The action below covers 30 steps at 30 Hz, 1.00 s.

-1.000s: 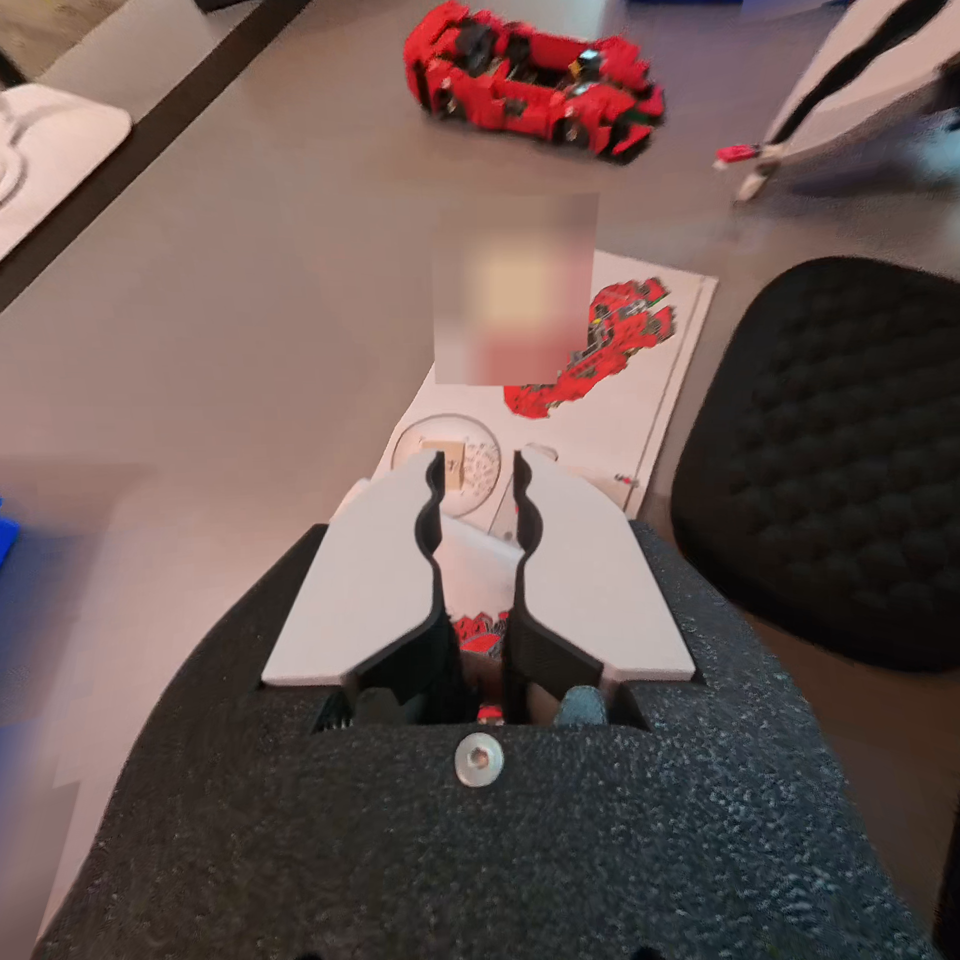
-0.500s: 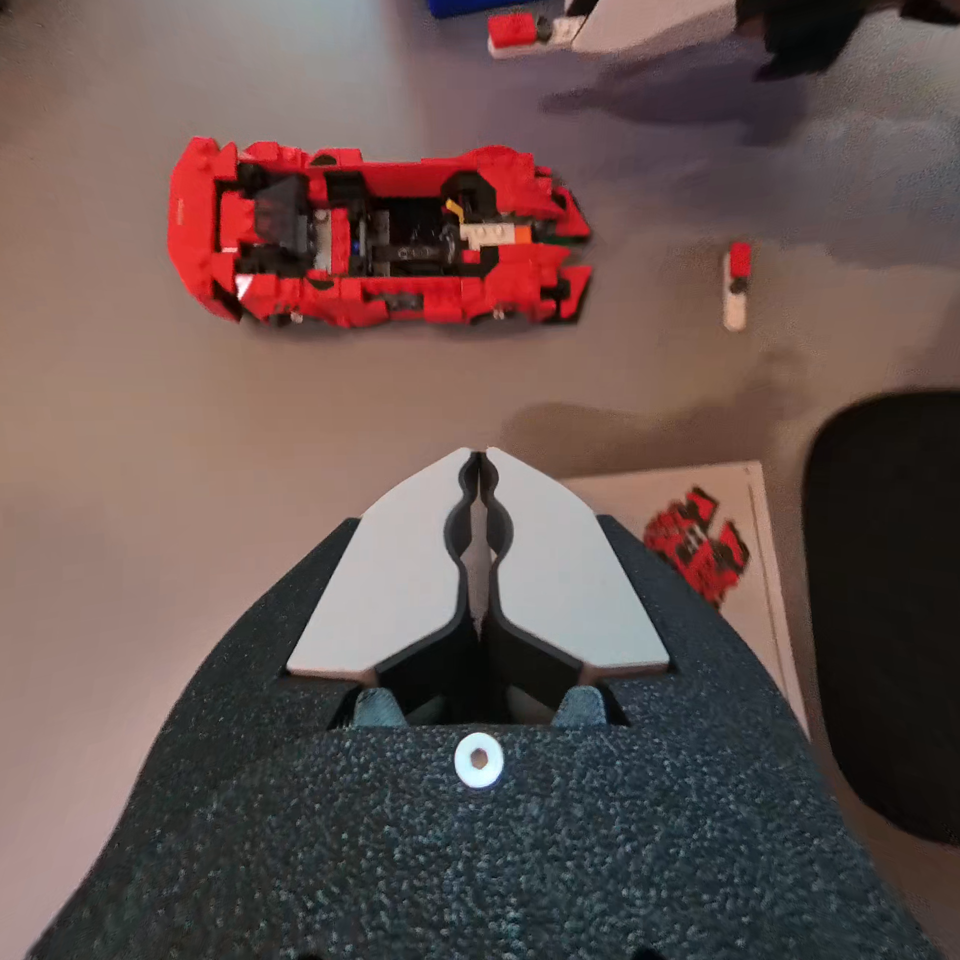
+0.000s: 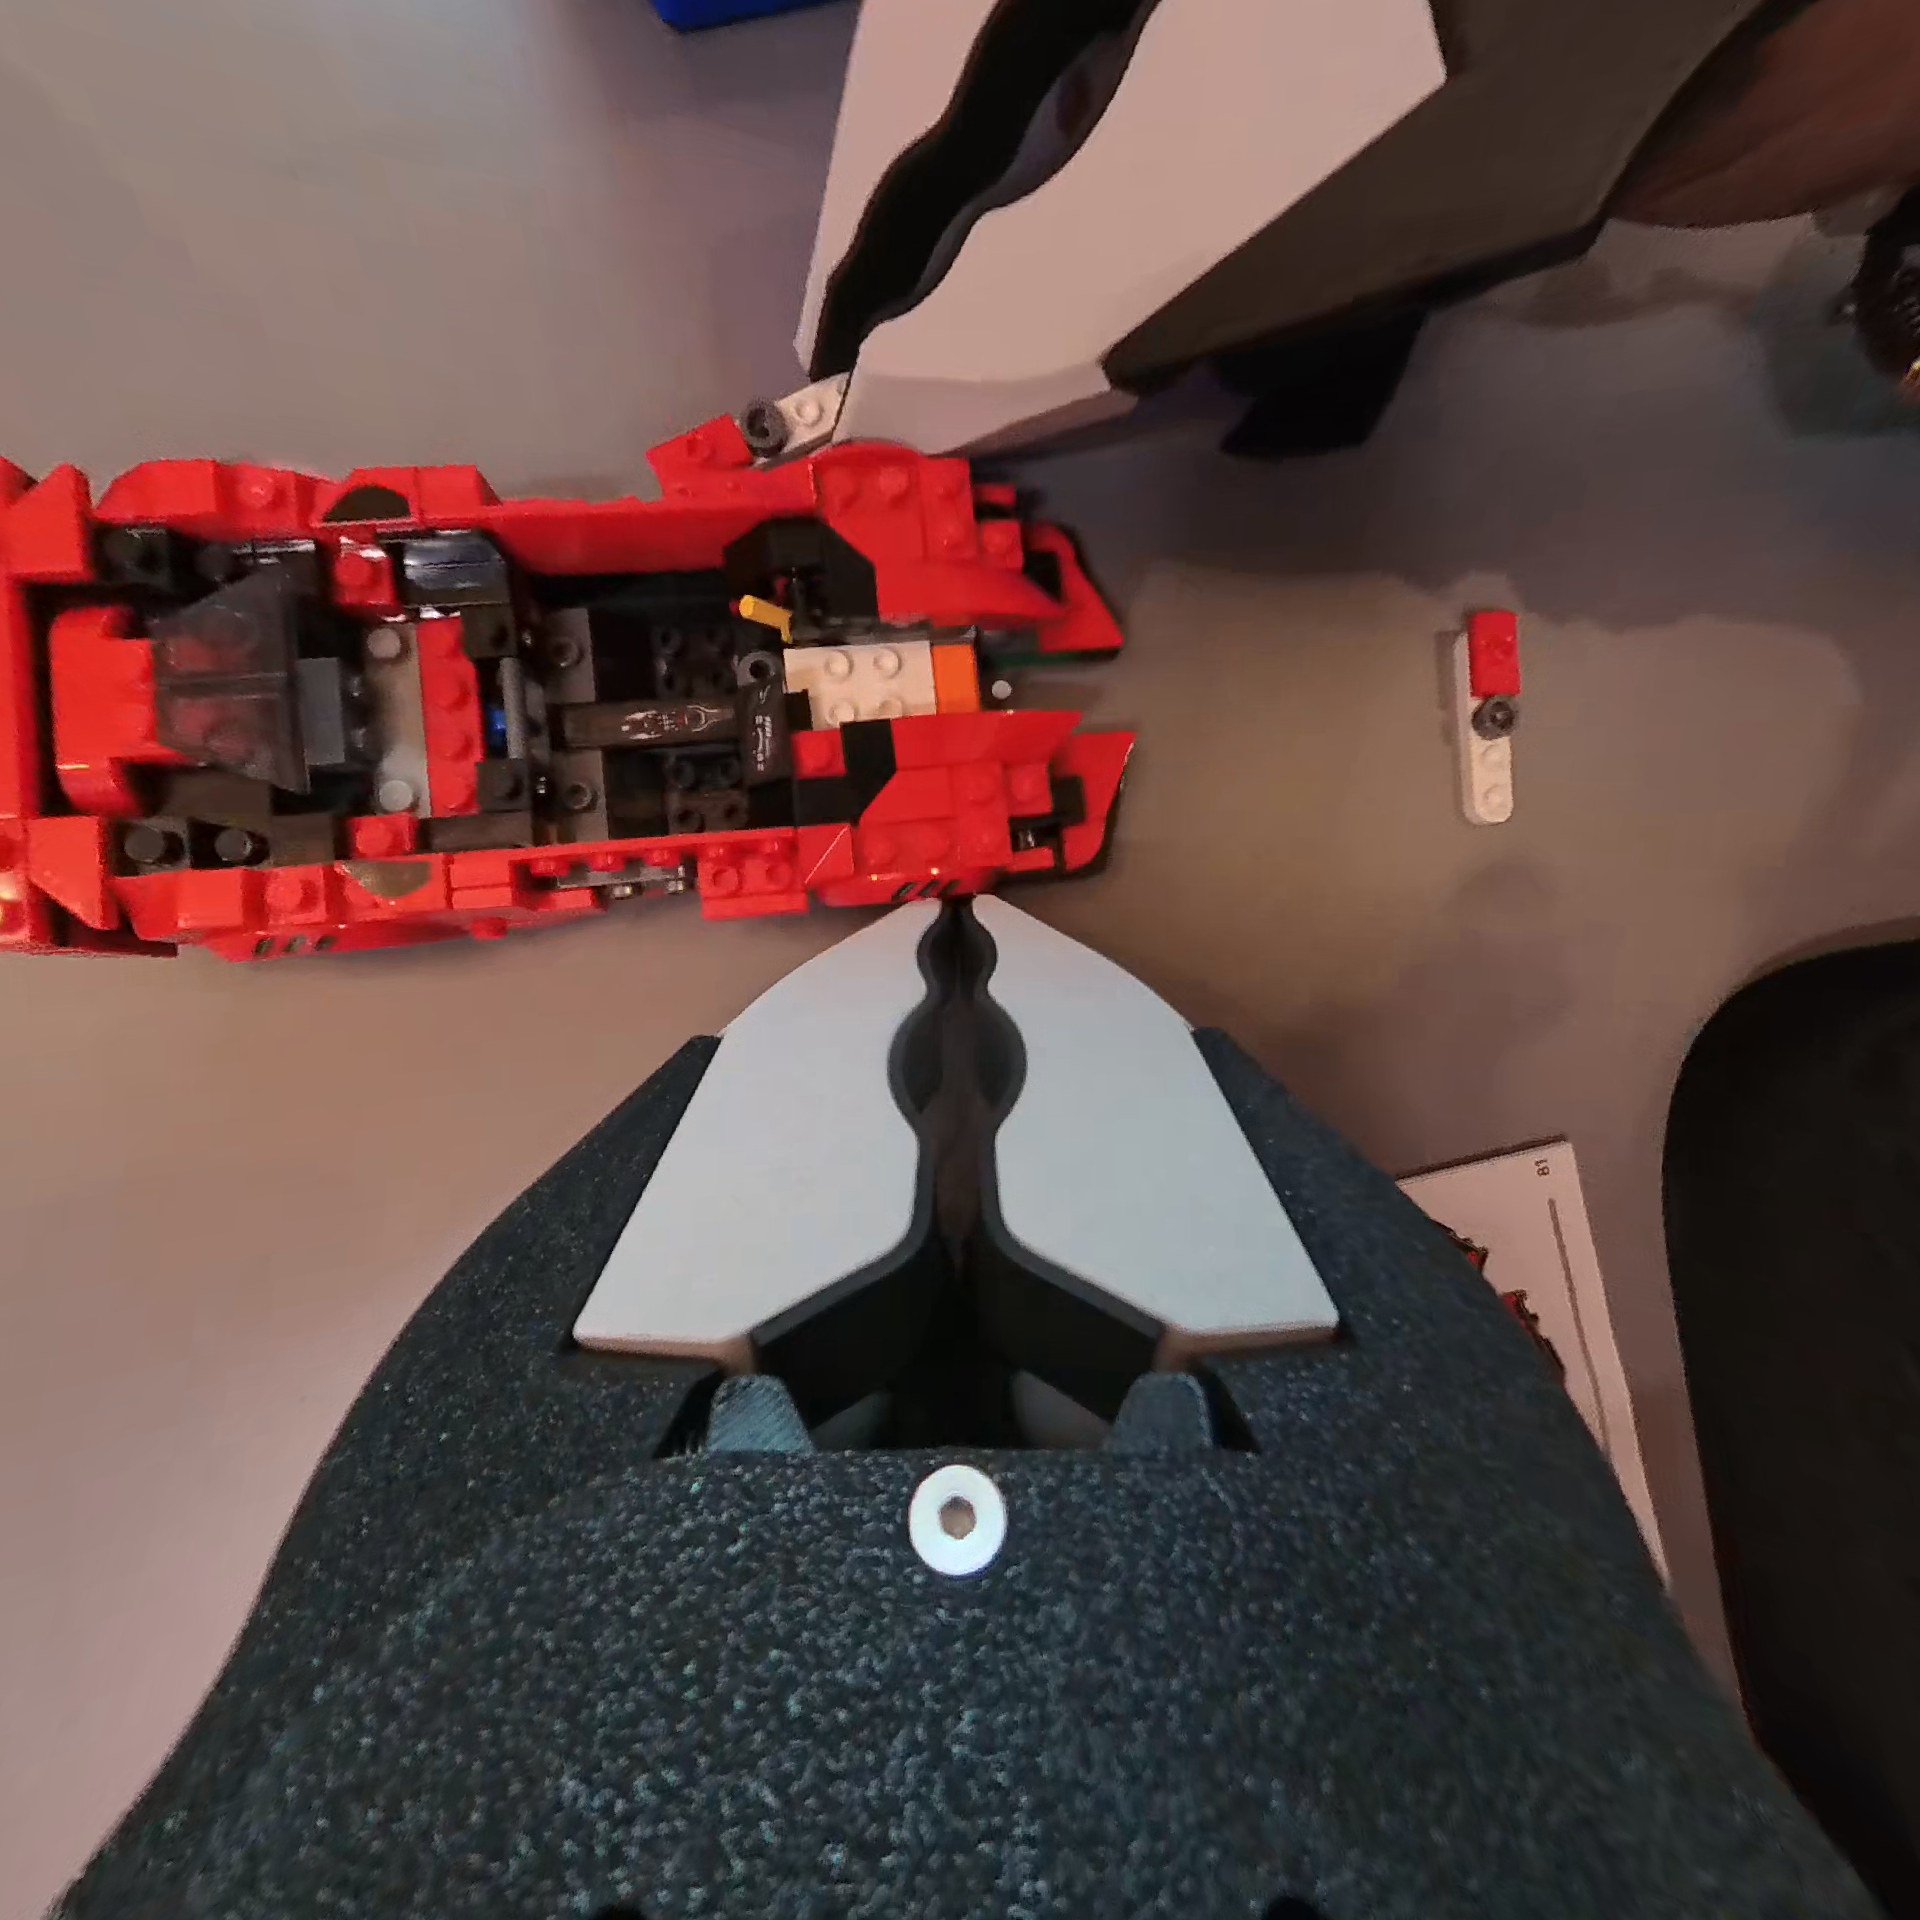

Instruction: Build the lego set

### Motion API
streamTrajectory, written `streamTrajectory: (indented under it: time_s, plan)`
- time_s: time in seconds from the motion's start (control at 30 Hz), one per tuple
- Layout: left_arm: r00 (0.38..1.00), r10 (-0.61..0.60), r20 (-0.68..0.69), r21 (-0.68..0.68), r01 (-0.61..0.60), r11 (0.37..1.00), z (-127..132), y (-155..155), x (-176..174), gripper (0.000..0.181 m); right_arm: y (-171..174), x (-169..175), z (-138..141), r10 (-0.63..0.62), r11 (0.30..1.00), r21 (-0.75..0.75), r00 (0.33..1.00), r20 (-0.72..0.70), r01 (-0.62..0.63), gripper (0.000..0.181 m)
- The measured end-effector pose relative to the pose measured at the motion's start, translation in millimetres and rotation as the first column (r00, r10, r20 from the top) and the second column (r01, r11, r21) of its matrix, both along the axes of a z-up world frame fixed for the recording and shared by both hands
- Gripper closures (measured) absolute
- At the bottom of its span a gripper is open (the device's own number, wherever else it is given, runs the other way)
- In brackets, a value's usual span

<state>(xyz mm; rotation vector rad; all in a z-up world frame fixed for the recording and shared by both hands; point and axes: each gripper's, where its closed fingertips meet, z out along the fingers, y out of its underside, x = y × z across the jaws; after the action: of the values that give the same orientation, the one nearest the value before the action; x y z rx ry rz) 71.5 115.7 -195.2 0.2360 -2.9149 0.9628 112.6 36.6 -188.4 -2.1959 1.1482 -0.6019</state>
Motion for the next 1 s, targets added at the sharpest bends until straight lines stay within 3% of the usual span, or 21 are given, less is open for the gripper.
streamTrajectory:
  time_s: [0.03,0.3,0.5,0.8,1.0]
  plan:
    - [1.0,0.0,-0.005,0.003,0.0,1.0,0.0,0.9,-1.7,0.181,1.8,1.2,0.2,0.016,1.0,0.0,1.0,0.003,-0.016,0.173]
    - [0.999,0.0,-0.034,0.024,0.001,1.0,0.1,9.2,-16.9,0.181,27.3,15.5,1.6,0.205,0.977,-0.068,0.979,0.014,-0.203,0.174]
    - [0.998,0.012,-0.065,-0.003,-0.012,1.0,1.2,-4.0,-26.1,0.181,44.3,21.6,7.2,0.334,0.94,-0.079,0.943,0.006,-0.332,0.174]
    - [0.996,0.03,-0.085,-0.065,-0.036,0.997,5.2,-22.8,-16.9,0.181,21.6,29.2,24.4,0.223,0.974,-0.049,0.973,0.065,-0.22,0.173]
    - [0.995,-0.024,-0.096,-0.094,0.015,0.995,16.7,-20.4,-21.1,0.18,17.6,6.8,41.8,0.181,0.982,0.039,0.98,0.086,-0.185,0.173]
